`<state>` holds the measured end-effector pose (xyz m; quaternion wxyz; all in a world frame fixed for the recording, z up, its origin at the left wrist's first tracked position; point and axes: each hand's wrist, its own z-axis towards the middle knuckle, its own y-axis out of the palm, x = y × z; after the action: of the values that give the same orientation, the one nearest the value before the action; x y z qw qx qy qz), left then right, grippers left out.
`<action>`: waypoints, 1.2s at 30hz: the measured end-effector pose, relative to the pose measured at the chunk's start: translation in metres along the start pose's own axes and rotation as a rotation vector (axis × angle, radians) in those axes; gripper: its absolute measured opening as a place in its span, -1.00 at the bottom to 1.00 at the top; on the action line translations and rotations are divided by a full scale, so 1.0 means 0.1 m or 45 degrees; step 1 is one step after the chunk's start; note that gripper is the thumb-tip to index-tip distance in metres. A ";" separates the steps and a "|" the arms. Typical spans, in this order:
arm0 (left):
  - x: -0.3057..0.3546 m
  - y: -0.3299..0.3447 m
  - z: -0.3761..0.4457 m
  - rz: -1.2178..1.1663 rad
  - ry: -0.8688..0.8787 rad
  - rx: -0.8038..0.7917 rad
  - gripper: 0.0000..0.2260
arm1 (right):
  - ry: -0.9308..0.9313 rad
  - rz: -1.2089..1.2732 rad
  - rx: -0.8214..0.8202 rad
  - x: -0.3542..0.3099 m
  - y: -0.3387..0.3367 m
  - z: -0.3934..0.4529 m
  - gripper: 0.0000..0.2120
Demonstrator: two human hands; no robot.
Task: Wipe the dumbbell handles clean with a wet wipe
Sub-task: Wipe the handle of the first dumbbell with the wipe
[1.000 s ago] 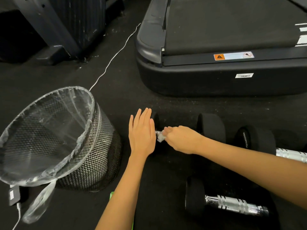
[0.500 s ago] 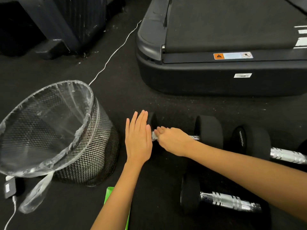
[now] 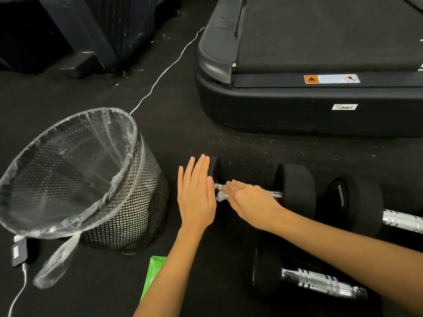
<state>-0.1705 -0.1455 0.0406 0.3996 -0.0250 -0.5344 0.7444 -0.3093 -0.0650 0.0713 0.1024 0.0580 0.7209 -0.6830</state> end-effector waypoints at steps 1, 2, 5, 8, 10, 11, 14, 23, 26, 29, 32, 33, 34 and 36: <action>0.00 0.01 0.01 0.008 -0.003 0.006 -0.57 | 0.000 -0.076 0.023 -0.04 0.03 0.03 -0.59; 0.00 0.01 0.03 0.017 -0.005 0.012 -0.57 | -0.008 -0.144 0.033 -0.06 0.06 0.08 -0.55; 0.00 0.02 0.10 0.043 0.004 0.023 -0.57 | -0.091 -0.295 0.011 -0.04 0.15 0.18 -0.52; 0.01 0.03 0.21 0.060 0.012 0.008 -0.57 | -0.247 -0.414 -0.009 0.09 0.18 0.09 -0.59; 0.04 0.06 0.29 0.080 -0.007 0.015 -0.56 | -0.250 -0.413 -0.004 0.14 0.17 0.08 -0.58; 0.05 0.08 0.33 0.085 -0.023 0.025 -0.56 | -0.198 -0.353 0.018 0.15 0.14 0.11 -0.57; 0.06 0.11 0.50 0.070 -0.059 -0.007 -0.54 | -0.127 -0.277 0.037 0.17 0.12 0.24 -0.53; 0.06 0.18 0.76 0.109 -0.085 -0.096 -0.51 | -0.150 -0.460 0.105 0.23 0.12 0.28 -0.48; 0.05 0.16 0.76 0.102 -0.080 -0.114 -0.47 | -0.191 -0.475 0.021 0.23 0.09 0.27 -0.45; 0.05 0.15 0.70 0.112 -0.057 -0.087 -0.49 | -0.102 -0.463 0.071 0.22 0.12 0.18 -0.51; 0.05 0.15 0.66 0.125 -0.068 -0.059 -0.53 | 0.013 -0.433 0.078 0.13 0.08 0.29 -0.55; 0.05 0.14 0.64 0.122 -0.071 -0.053 -0.54 | 0.016 -0.404 0.069 0.13 0.06 0.31 -0.53; 0.05 0.14 0.62 0.118 -0.070 -0.040 -0.55 | -0.013 -0.396 0.071 0.13 0.07 0.31 -0.51; 0.05 0.12 0.57 0.096 -0.062 -0.011 -0.57 | -0.126 -0.466 0.036 0.17 0.10 0.22 -0.49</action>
<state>-0.2069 -0.1883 0.0572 0.3581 -0.0288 -0.5457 0.7570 -0.3218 -0.0867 0.0569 0.0111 -0.1065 0.7038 -0.7023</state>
